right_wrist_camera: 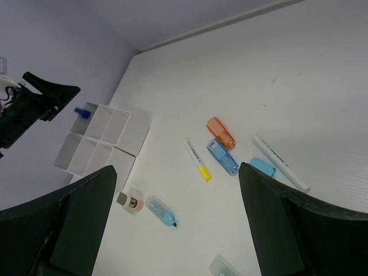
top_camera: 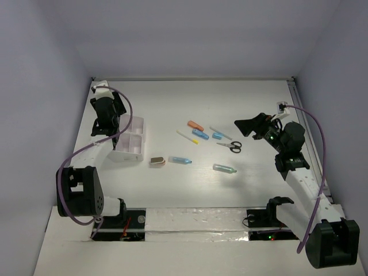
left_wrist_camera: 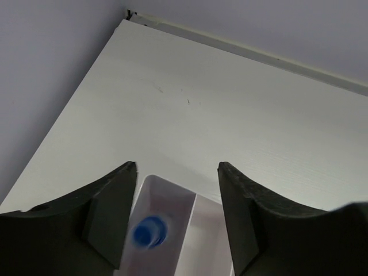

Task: Sort the stationery into containers
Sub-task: Place the stationery in the storage box, then pick up the stationery from the center of the board.

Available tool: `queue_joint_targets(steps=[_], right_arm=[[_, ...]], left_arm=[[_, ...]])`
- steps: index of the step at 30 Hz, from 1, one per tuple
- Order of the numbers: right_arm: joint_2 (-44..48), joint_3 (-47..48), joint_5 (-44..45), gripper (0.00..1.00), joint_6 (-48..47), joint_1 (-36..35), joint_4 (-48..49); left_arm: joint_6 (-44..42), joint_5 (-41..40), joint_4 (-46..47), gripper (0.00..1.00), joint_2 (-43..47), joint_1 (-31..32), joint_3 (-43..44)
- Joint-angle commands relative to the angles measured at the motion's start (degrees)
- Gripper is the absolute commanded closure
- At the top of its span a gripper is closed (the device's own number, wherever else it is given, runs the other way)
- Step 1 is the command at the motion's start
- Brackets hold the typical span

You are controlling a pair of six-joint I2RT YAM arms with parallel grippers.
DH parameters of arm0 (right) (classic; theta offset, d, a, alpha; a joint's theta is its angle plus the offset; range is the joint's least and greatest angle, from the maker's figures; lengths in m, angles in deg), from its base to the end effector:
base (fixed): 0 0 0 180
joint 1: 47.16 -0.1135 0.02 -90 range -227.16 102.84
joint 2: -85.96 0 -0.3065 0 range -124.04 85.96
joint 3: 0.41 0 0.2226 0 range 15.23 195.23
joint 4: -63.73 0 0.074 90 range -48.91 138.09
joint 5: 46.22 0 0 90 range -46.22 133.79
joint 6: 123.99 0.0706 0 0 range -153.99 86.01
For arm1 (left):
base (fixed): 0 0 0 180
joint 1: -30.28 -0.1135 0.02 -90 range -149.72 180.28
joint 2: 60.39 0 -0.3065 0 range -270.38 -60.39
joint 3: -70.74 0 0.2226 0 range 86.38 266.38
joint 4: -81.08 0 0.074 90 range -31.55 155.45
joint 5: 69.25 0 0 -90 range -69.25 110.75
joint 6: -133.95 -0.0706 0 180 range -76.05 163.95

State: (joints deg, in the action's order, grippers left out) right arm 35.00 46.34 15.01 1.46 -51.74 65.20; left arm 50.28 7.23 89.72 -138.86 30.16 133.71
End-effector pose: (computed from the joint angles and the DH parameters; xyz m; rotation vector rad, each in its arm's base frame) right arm 0.1814 0.0486 0.3287 0.0502 1.6959 0.9349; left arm 0.3148 0.0172 0.3373 -0.2707 1.6667 0.1181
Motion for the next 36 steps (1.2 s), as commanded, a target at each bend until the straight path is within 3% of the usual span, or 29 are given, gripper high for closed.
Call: queue_joint_targets(steps=[1, 3, 9, 13, 15, 17, 19, 23, 27, 30, 36], right_arm=[[1.21, 2.2, 1.0, 0.07, -1.16, -0.43, 1.0], [1.21, 2.11, 1.09, 0.07, -1.16, -0.43, 1.09], [0.34, 2.02, 2.23, 0.12, -1.25, -0.43, 0.83], [-1.59, 2.37, 2.5, 0.29, -1.43, -0.43, 0.56], [-2.56, 2.46, 2.41, 0.3, -1.6, -0.43, 0.65], [-3.09, 2.55, 2.58, 0.4, -1.95, -0.43, 0.56], [-3.97, 2.9, 2.76, 0.5, -2.3, -0.43, 0.39], [-6.86, 3.78, 2.93, 0.6, -3.44, -1.04, -0.23], [-10.91, 6.32, 4.78, 0.65, -6.25, -3.5, -3.82], [-13.98, 8.78, 8.64, 0.68, -9.15, -7.35, -7.25], [-26.8, 17.19, 16.2, 0.67, -15.57, -16.42, -14.01]], left_arm=[[0.7, 0.6, 2.8, 0.44, 3.94, -0.32, -0.05], [1.14, 1.3, 2.97, 0.38, 4.82, -0.32, -0.13], [4.56, 5.24, 1.4, 0.37, 12.9, 1.17, 1.62], [7.03, 9.38, -3.43, 0.37, 18.96, 6.26, 5.65], [8.08, 13.14, -7.2, 0.37, 22.22, 9.25, 6.63], [9.32, 17.28, -10.11, 0.37, 25.2, 10.75, 7.07], [9.58, 22.12, -15.29, 0.4, 26.96, 11.81, 6.64], [9.49, 28.97, -21.98, 0.5, 31.35, 13.04, 3.48], [9.84, 34.16, -25.49, 0.72, 35.49, 13.04, -1.35], [10.72, 37.32, -25.07, 0.81, 39.1, 13.04, -5.22], [10.55, 39.8, -25.41, 0.81, 42.7, 13.04, -9.98]])
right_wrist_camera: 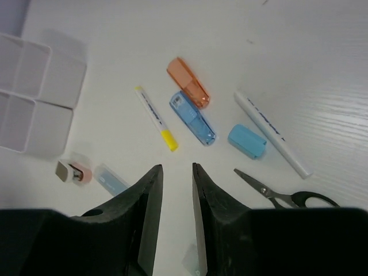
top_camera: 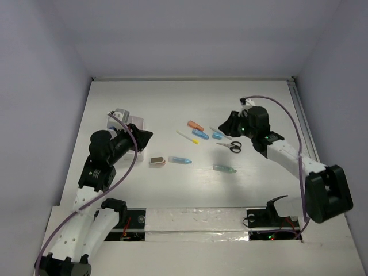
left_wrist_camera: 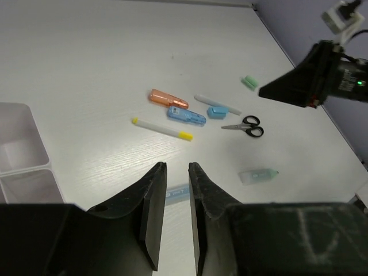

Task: Sort the stationery into containers
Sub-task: Pick up the stationery from the center of the board.

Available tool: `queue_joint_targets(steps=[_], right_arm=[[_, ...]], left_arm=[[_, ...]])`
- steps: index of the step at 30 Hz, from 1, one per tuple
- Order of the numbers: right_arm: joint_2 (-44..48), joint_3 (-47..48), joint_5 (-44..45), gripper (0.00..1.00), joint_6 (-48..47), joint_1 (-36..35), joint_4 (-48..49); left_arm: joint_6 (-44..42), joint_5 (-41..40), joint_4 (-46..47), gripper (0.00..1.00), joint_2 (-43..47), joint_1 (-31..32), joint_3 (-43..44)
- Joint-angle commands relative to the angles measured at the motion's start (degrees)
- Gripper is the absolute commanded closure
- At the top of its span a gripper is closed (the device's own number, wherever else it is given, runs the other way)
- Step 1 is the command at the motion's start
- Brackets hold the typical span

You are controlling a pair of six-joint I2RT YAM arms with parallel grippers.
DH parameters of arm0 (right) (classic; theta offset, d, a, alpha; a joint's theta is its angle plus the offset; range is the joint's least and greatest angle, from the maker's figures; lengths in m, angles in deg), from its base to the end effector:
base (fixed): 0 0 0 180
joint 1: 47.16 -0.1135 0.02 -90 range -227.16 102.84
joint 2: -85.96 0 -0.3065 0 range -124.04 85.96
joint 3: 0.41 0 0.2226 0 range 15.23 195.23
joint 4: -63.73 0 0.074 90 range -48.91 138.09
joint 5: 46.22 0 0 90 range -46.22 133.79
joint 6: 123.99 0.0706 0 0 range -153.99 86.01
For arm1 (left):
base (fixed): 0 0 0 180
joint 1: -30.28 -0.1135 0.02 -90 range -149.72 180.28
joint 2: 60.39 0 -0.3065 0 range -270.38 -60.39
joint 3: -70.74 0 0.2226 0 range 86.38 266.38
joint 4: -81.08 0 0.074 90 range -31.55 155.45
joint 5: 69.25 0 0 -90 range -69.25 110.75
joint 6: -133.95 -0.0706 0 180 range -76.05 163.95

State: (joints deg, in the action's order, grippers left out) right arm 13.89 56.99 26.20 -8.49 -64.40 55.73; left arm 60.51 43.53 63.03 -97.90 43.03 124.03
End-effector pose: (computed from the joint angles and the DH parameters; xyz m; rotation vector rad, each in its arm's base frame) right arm 0.2529 0.1008 0.2943 -0.0621 2.0309 0.7816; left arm 0.1208 -0.0554 0.3552 0.2603 1.6339 -0.7116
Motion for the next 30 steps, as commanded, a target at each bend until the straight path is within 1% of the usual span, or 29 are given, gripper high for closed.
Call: queue_joint_targets(steps=[1, 2, 3, 4, 6, 7, 8, 10, 11, 12, 13, 14, 15, 17, 18, 19, 21, 25, 30], right_arm=[[-8.15, 8.76, 5.54, 0.66, -7.11, -4.82, -6.13], [-10.69, 11.13, 7.2, 0.65, -10.52, -6.57, -10.32], [-15.77, 13.76, 7.91, 0.64, -12.12, -7.19, -12.28], [-18.34, 18.84, 8.44, 0.59, -13.44, -7.72, -13.95], [-23.18, 23.78, 9.05, 0.53, -16.7, -8.25, -18.0], [-27.46, 26.07, 9.15, 0.47, -17.4, -8.25, -19.05], [-29.59, 30.62, 8.62, 0.44, -19.5, -8.95, -21.07], [-35.12, 34.86, 8.97, 0.38, -21.53, -9.57, -22.49], [-36.89, 39.67, 9.93, 0.38, -23.72, -10.09, -24.84], [-38.74, 42.24, 10.55, 0.37, -24.7, -10.1, -26.17], [-40.41, 44.7, 11.07, 0.33, -25.23, -10.71, -27.31], [-43.91, 47.25, 11.86, 0.32, -27.15, -10.71, -30.28], [-45.68, 52.32, 12.04, 0.31, -29.17, -10.72, -31.88], [-50.42, 56.57, 12.84, 0.31, -31.28, -11.24, -35.75], [-51.75, 60.33, 12.84, 0.31, -31.91, -11.85, -36.98], [-52.98, 61.76, 12.75, 0.31, -32.52, -12.38, -37.95], [-56.14, 65.62, 12.05, 0.3, -35.06, -13.08, -41.11], [-60.11, 70.2, 11.0, 0.3, -36.83, -14.32, -43.32], [-62.4, 72.67, 9.5, 0.31, -36.83, -14.85, -43.59]], left_arm=[[-0.2, 3.67, 0.84, 0.81, 2.09, 0.17, 0.14], [-0.38, 3.67, 0.57, 0.81, 3.32, 0.17, 0.06], [-0.47, 2.8, -0.13, 0.8, 4.02, 0.69, 0.14], [-0.99, 2.09, -0.74, 0.8, 4.55, 1.39, 0.41], [-1.35, 0.42, -1.8, 0.79, 5.78, 2.8, 0.58], [-1.53, -0.71, -2.15, 0.78, 6.31, 3.85, 0.84], [-2.66, -1.25, -2.42, 0.77, 7.1, 4.38, 1.11], [-3.63, -4.32, -3.91, 0.74, 7.81, 5.26, 1.55], [-4.25, -5.2, -4.17, 0.74, 8.33, 6.05, 1.99], [-4.34, -5.99, -4.35, 0.72, 8.6, 6.05, 2.16], [-4.43, -6.0, -4.27, 0.71, 8.69, 6.58, 2.17], [-4.43, -6.0, -4.18, 0.7, 8.95, 6.58, 2.17], [-4.51, -5.91, -4.18, 0.65, 8.95, 7.1, 2.25], [-4.43, -6.09, -4.26, 0.59, 8.95, 7.11, 2.17], [-4.51, -6.09, -4.35, 0.55, 9.13, 7.11, 2.17], [-4.34, -6.09, -4.35, 0.54, 9.3, 7.11, 2.17], [-4.43, -6.52, -4.35, 0.51, 9.74, 7.11, 2.25], [-4.25, -6.7, -4.44, 0.49, 10.01, 7.11, 2.17], [-4.16, -6.61, -4.35, 0.47, 10.27, 7.11, 2.08]])
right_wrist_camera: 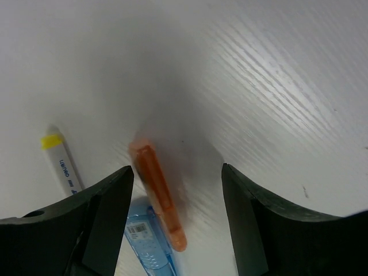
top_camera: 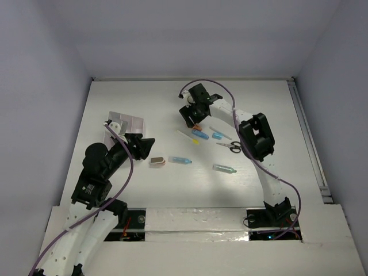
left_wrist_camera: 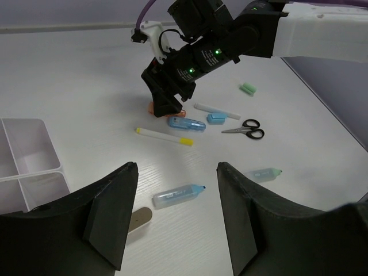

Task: Sort the stationery into containers
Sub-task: Pick up the stationery from the center of the board, then place the stationery in the storage box.

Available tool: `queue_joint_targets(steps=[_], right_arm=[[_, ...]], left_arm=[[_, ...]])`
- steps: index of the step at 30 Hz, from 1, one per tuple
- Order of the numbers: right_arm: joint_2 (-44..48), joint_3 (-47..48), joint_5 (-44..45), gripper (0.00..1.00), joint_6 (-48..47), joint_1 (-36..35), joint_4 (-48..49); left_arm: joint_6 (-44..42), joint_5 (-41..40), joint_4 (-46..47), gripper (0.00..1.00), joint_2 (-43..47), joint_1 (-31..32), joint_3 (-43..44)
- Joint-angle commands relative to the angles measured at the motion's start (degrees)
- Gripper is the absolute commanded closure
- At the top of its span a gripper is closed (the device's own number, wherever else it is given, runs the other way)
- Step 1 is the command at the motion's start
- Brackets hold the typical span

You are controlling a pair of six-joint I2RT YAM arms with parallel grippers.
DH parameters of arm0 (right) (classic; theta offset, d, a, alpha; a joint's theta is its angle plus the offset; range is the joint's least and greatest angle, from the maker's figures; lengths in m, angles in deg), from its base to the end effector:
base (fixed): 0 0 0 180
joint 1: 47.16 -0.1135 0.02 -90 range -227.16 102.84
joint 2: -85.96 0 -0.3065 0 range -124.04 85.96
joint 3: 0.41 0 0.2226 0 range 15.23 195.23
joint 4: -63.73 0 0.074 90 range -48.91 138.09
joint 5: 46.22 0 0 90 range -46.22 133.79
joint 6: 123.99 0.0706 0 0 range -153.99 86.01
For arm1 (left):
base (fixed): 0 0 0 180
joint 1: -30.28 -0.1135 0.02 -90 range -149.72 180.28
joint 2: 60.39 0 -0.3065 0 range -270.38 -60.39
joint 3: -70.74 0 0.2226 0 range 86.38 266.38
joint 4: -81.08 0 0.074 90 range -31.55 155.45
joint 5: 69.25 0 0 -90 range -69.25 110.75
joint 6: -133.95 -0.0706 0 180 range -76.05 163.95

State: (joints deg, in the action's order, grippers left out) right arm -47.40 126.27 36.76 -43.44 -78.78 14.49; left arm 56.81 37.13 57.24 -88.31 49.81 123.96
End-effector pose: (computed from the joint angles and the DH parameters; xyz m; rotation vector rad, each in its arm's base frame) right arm 0.4487 0.2864 0.1911 -0.9446 2.3844 0.3055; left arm 0.0802 -0.0496 0.3558 0.3223 1.5517 -0.6653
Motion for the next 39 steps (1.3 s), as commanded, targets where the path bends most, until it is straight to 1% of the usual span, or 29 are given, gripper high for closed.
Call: queue_joint_targets(steps=[1, 6, 7, 8, 9, 10, 11, 12, 13, 16, 17, 18, 20, 22, 23, 24, 25, 26, 27, 28, 29, 30, 31, 32, 33, 34, 35, 36, 39], right_arm=[[-1.81, 3.74, -1.23, 0.32, -1.97, -0.46, -2.34], [-4.18, 6.46, -0.27, 0.4, -2.5, -0.46, -4.36], [-4.45, 6.73, -0.27, 0.42, -2.59, -0.46, -4.89], [-4.63, 6.56, 0.08, 0.44, -2.67, -0.46, -4.8], [-4.63, 5.94, 0.61, 0.48, -2.94, -0.46, -4.37], [-4.45, 5.5, 1.31, 0.52, -3.11, -0.46, -3.84], [-4.19, 5.06, 3.14, 0.57, -3.55, -0.46, -2.1], [-3.58, 4.62, 4.03, 0.62, -3.73, -0.46, -0.95], [-3.14, 3.75, 4.91, 0.69, -3.99, -0.46, 0.46], [-0.68, 2.25, 8.59, 0.73, -4.7, -0.46, 7.57], [0.11, 1.9, 9.57, 0.78, -4.78, -0.46, 11.16], [0.73, 2.16, 10.01, 0.78, -4.26, -0.46, 12.76], [3.01, 3.38, 9.32, 0.79, -3.04, -0.46, 16.53], [6.07, 3.57, 6.78, 0.82, 1.0, -0.46, 19.44], [7.23, 3.22, 0.76, 0.82, 2.84, -0.46, 22.85], [8.37, 1.47, -2.52, 0.83, 7.82, -0.46, 25.32], [9.6, -0.2, -5.77, 0.82, 10.65, -0.46, 28.21], [11.18, -1.95, -11.81, 0.82, 14.34, -1.16, 35.99], [11.54, -4.93, -14.57, 0.82, 20.99, -1.17, 40.07], [11.46, -5.92, -16.77, 0.82, 24.27, -2.73, 43.68], [11.02, -6.54, -18.62, 0.81, 27.44, -3.53, 50.93], [9.71, -7.06, -20.55, 0.8, 33.39, -4.41, 54.84], [8.83, -7.33, -21.09, 0.8, 36.23, -5.2, 58.27], [7.86, -7.25, -22.49, 0.8, 39.3, -6.6, 65.61], [5.5, -6.9, -23.2, 0.8, 45.25, -7.31, 69.6], [4.09, -5.68, -23.73, 0.8, 47.92, -7.93, 73.03], [2.85, -4.71, -24.34, 0.8, 50.39, -8.98, 78.81], [1.54, -3.57, -24.35, 0.8, 53.89, -9.51, 80.87], [-3.47, 3.28, -24.52, 0.8, 56.21, -10.92, 82.3]], left_arm=[[-0.56, -0.21, 1.44, 0.46, 0.76, 0.33, 2.14], [-0.38, -0.47, 1.44, 0.38, 1.29, 0.33, 2.05], [-0.3, -0.47, 1.44, 0.34, 1.38, 0.33, 2.06], [-0.29, -0.56, 1.35, 0.32, 1.47, 0.33, 2.06], [-0.29, -0.47, 1.44, 0.27, 1.55, 0.33, 2.06], [-0.38, -0.65, 1.35, 0.26, 1.56, 0.33, 2.06], [-0.38, -0.74, 1.35, 0.24, 1.64, 0.33, 2.14], [-0.3, -0.91, 1.26, 0.2, 1.64, 0.33, 2.14], [-0.21, -1.26, 1.18, 0.18, 1.73, 0.33, 2.23], [-0.03, -2.31, 0.82, 0.13, 1.73, 0.33, 2.23], [0.06, -2.41, 0.82, 0.12, 1.73, 0.33, 2.32], [0.14, -2.67, 0.82, 0.1, 1.64, 0.33, 2.32], [0.23, -3.55, 0.56, 0.08, 1.64, 0.33, 2.41], [0.49, -4.42, 0.47, 0.07, 1.64, 0.33, 2.5], [0.58, -4.6, 0.56, 0.06, 1.73, 0.33, 2.58], [1.02, -4.69, 0.73, 0.04, 1.82, 0.33, 2.5], [1.2, -4.78, 0.91, 0.01, 1.73, 0.33, 2.41], [1.46, -4.69, 0.91, 0.01, 1.82, 0.33, 2.49], [1.64, -4.52, 1.0, 0.01, 1.73, 0.33, 2.58], [1.9, -4.43, 1.26, 0.01, 1.73, 0.33, 2.67], [1.99, -4.52, 1.35, 0.01, 1.82, 0.33, 2.58], [1.99, -4.43, 1.44, 0.01, 1.82, 0.33, 2.67], [1.99, -4.43, 1.44, 0.01, 1.82, 0.33, 2.67], [1.99, -4.52, 1.44, 0.01, 1.91, 0.33, 2.67], [1.9, -4.43, 1.44, 0.01, 1.91, 0.33, 2.76], [1.9, -4.6, 1.44, 0.01, 2.08, 0.33, 2.76], [1.73, -4.87, 1.44, 0.01, 2.26, 0.33, 2.85], [1.73, -5.13, 1.27, 0.01, 2.35, 0.33, 2.85], [1.46, -5.57, 1.0, 0.01, 2.78, 0.33, 2.93]])
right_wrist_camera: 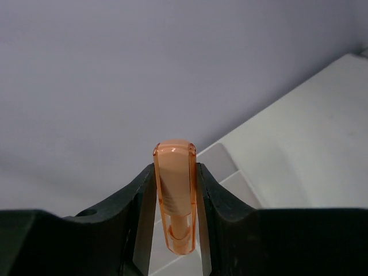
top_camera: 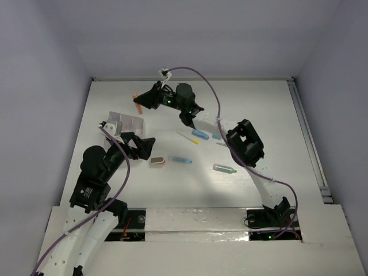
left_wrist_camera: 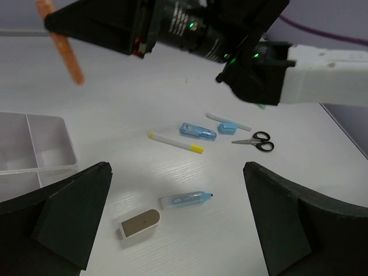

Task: Sort the stationery into containers
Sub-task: Place the stationery in the storage box.

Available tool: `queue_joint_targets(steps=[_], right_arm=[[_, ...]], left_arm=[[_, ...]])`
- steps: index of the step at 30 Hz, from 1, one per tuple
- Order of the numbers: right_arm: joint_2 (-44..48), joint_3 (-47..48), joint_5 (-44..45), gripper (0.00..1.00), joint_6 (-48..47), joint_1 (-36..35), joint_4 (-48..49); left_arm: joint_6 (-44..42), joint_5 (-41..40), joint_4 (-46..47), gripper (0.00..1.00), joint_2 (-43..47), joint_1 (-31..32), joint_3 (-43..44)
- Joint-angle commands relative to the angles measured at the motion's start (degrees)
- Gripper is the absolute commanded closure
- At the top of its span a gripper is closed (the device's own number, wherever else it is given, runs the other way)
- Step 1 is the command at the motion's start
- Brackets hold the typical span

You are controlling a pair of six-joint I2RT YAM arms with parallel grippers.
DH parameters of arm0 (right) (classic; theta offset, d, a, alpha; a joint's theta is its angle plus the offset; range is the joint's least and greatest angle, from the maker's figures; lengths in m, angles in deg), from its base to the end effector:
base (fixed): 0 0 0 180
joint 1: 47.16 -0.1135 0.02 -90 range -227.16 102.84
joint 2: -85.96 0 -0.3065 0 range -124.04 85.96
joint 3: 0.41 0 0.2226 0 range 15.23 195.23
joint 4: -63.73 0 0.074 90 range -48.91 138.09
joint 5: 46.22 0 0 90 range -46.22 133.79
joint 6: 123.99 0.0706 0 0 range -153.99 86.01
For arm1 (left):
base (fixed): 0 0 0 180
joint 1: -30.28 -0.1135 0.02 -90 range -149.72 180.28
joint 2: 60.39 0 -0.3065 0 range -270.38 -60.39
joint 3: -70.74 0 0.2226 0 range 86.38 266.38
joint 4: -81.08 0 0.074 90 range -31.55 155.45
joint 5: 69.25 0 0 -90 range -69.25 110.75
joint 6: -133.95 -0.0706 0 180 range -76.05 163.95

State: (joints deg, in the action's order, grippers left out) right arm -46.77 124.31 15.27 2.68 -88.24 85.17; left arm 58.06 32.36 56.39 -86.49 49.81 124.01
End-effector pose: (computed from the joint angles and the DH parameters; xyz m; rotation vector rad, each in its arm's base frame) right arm 0.4156 0.4070 0.3392 -0.5238 1.4354 1.4442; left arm 0.0761 -0.0421 0.3562 0.2380 1.5428 -0.6201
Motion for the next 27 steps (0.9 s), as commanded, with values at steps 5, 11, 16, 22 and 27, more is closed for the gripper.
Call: queue_joint_targets(steps=[5, 11, 16, 22, 27], right_arm=[[-10.35, 13.08, -2.78, 0.8, 10.36, -3.92, 10.73], [-14.75, 17.22, 0.03, 0.79, 8.78, -5.68, 9.07], [-22.38, 25.65, 2.14, 0.79, 7.9, -6.2, 3.97], [-25.39, 30.49, 4.78, 0.77, 5.44, -7.25, 0.63], [-26.27, 30.67, 5.13, 0.73, 4.47, -7.26, -0.69]], left_arm=[[0.13, -1.42, 1.59, 0.01, 1.5, 0.33, 2.98], [0.3, -1.16, 1.68, 0.01, 1.85, 0.33, 2.8], [0.22, -0.54, 1.85, 0.01, 1.94, 0.33, 2.72], [0.13, -0.37, 1.76, 0.01, 2.03, 0.33, 2.71], [0.13, -0.28, 1.85, 0.01, 2.03, 0.33, 2.63]])
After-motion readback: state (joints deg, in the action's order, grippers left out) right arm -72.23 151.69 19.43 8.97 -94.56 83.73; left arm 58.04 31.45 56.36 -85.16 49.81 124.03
